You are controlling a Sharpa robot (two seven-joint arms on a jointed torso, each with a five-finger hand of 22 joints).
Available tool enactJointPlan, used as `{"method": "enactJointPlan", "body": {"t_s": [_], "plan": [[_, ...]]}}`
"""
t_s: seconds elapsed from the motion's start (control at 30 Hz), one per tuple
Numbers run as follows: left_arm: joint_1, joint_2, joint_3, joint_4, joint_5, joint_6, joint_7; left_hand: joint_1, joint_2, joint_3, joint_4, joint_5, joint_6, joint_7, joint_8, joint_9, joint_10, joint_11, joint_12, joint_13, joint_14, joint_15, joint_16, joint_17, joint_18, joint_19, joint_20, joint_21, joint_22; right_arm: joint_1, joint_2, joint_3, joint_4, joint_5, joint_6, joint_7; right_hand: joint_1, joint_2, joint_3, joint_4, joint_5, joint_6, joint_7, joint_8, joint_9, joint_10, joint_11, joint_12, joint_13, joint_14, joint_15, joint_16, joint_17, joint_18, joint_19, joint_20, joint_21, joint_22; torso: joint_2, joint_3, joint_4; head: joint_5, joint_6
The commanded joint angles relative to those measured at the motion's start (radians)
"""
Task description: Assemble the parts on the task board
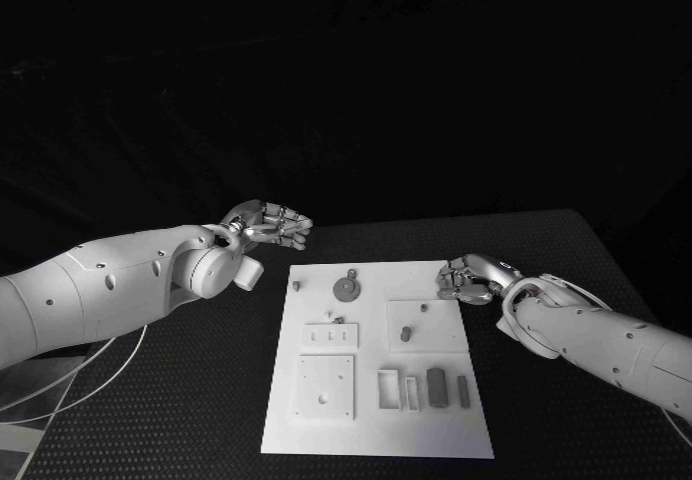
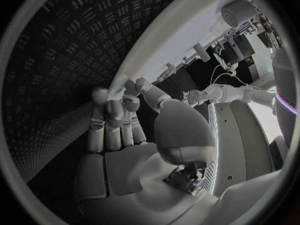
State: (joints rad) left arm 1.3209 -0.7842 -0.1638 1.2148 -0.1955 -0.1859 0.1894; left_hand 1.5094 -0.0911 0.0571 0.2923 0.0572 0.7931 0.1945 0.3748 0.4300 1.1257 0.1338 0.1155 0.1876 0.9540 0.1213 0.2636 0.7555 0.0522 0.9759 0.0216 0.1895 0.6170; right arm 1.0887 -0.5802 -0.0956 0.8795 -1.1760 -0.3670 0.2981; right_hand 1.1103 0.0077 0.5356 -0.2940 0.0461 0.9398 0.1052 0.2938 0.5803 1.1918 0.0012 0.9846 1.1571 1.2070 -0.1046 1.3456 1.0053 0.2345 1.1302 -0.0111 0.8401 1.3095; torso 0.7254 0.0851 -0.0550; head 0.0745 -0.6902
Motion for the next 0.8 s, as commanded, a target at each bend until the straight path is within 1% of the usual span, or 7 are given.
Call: {"method": "enactJointPlan", "body": {"t_s": [0.03, 0.1, 0.33, 0.4, 0.5, 0.73, 0.8], "plan": [[0.001, 0.001, 0.001, -0.001, -0.048, 0.037, 0.004, -0.019, -0.004, -0.008, 0.0, -0.004, 0.0, -0.027, -0.003, 0.002, 0.006, -0.001, -0.003, 0.001, 0.005, 0.002, -0.006, 0.002, 0.021, 0.002, 0.001, -0.006, 0.002, 0.001, -0.001, 0.001, 0.008, 0.006, -0.026, -0.003, 0.007, 0.01, 0.001, 0.0, 0.002, 0.05, -0.004, 0.01, 0.016, -0.001, -0.01, 0.004, -0.001, 0.002, -0.009, 0.004, 0.001, 0.027, 0.0, -0.007, 0.006, 0.019, -0.001, 0.0002, -0.0009, -0.001, 0.001], [0.001, 0.001, 0.001, 0.0, -0.061, 0.05, -0.003, -0.03, 0.0, -0.008, 0.0, -0.004, 0.008, -0.043, -0.002, 0.003, 0.024, -0.009, 0.003, 0.006, 0.019, -0.003, -0.003, 0.007, 0.023, 0.013, -0.003, -0.001, 0.006, 0.007, 0.0, 0.001, 0.01, 0.005, -0.03, -0.007, 0.01, 0.009, 0.0, 0.0, 0.002, 0.054, -0.005, 0.011, 0.017, -0.001, -0.012, 0.004, -0.001, 0.002, -0.01, 0.005, 0.001, 0.027, 0.0, -0.007, 0.007, 0.019, -0.001, -0.0001, -0.0008, -0.001, 0.002], [0.004, 0.004, 0.001, 0.007, -0.137, 0.07, -0.022, -0.053, 0.012, -0.012, 0.0, -0.006, 0.09, -0.042, 0.025, 0.014, 0.079, -0.033, 0.022, 0.022, 0.06, -0.021, 0.012, 0.023, 0.027, 0.047, -0.018, 0.016, 0.019, 0.048, -0.007, 0.001, 0.043, -0.017, -0.035, -0.026, 0.017, 0.007, -0.002, -0.001, 0.002, 0.061, -0.008, 0.014, 0.019, 0.001, -0.015, 0.004, -0.002, 0.004, -0.013, 0.006, 0.002, 0.027, 0.002, -0.009, 0.01, 0.019, -0.001, -0.0047, 0.0003, -0.004, 0.009], [0.006, 0.004, 0.002, 0.008, -0.146, 0.074, -0.038, -0.061, 0.013, -0.015, 0.0, -0.006, 0.103, -0.045, 0.027, 0.015, 0.093, -0.04, 0.027, 0.027, 0.075, -0.027, 0.018, 0.029, 0.029, 0.059, -0.024, 0.023, 0.025, 0.061, -0.011, 0.001, 0.059, -0.022, -0.036, -0.034, 0.018, 0.007, -0.002, -0.001, 0.002, 0.062, -0.008, 0.015, 0.02, 0.002, -0.015, 0.004, -0.002, 0.004, -0.014, 0.007, 0.002, 0.027, 0.002, -0.01, 0.01, 0.019, -0.002, -0.0044, -0.001, -0.003, 0.011], [0.007, 0.009, 0.002, 0.01, -0.191, 0.051, -0.069, -0.082, 0.01, -0.025, 0.001, -0.007, 0.107, -0.046, 0.021, 0.012, 0.098, -0.042, 0.026, 0.031, 0.078, -0.03, 0.018, 0.036, 0.026, 0.062, -0.028, 0.025, 0.03, 0.085, -0.018, 0.001, 0.106, -0.05, -0.04, -0.07, 0.022, 0.005, -0.004, -0.001, 0.002, 0.065, -0.009, 0.016, 0.021, 0.003, -0.017, 0.004, -0.002, 0.006, -0.015, 0.008, 0.002, 0.027, 0.003, -0.011, 0.012, 0.019, -0.004, -0.0039, -0.0041, -0.001, 0.015], [0.01, 0.033, 0.002, 0.015, -0.226, 0.031, -0.113, -0.115, 0.01, -0.031, 0.001, -0.007, 0.11, -0.046, 0.013, 0.009, 0.108, -0.046, 0.027, 0.038, 0.084, -0.034, 0.021, 0.046, 0.026, 0.067, -0.033, 0.029, 0.036, 0.124, -0.026, 0.002, 0.228, -0.142, 0.007, -0.192, 0.025, 0.004, -0.005, -0.001, 0.002, 0.069, -0.011, 0.018, 0.022, 0.004, -0.018, 0.004, -0.003, 0.007, -0.017, 0.008, 0.002, 0.027, 0.005, -0.013, 0.014, 0.018, -0.02, -0.0134, -0.0147, 0.004, 0.023], [0.01, 0.046, 0.002, 0.019, -0.244, -0.009, -0.098, -0.128, 0.02, -0.031, 0.001, -0.008, 0.114, -0.047, 0.012, 0.008, 0.114, -0.048, 0.03, 0.043, 0.087, -0.035, 0.022, 0.05, 0.025, 0.07, -0.034, 0.032, 0.039, 0.135, -0.027, 0.002, 0.268, -0.178, 0.02, -0.23, 0.027, 0.002, -0.006, -0.001, 0.002, 0.072, -0.011, 0.019, 0.022, 0.005, -0.019, 0.004, -0.003, 0.008, -0.018, 0.009, 0.001, 0.027, 0.007, -0.014, 0.015, 0.018, -0.025, -0.0155, -0.0161, 0.006, 0.028]]}}
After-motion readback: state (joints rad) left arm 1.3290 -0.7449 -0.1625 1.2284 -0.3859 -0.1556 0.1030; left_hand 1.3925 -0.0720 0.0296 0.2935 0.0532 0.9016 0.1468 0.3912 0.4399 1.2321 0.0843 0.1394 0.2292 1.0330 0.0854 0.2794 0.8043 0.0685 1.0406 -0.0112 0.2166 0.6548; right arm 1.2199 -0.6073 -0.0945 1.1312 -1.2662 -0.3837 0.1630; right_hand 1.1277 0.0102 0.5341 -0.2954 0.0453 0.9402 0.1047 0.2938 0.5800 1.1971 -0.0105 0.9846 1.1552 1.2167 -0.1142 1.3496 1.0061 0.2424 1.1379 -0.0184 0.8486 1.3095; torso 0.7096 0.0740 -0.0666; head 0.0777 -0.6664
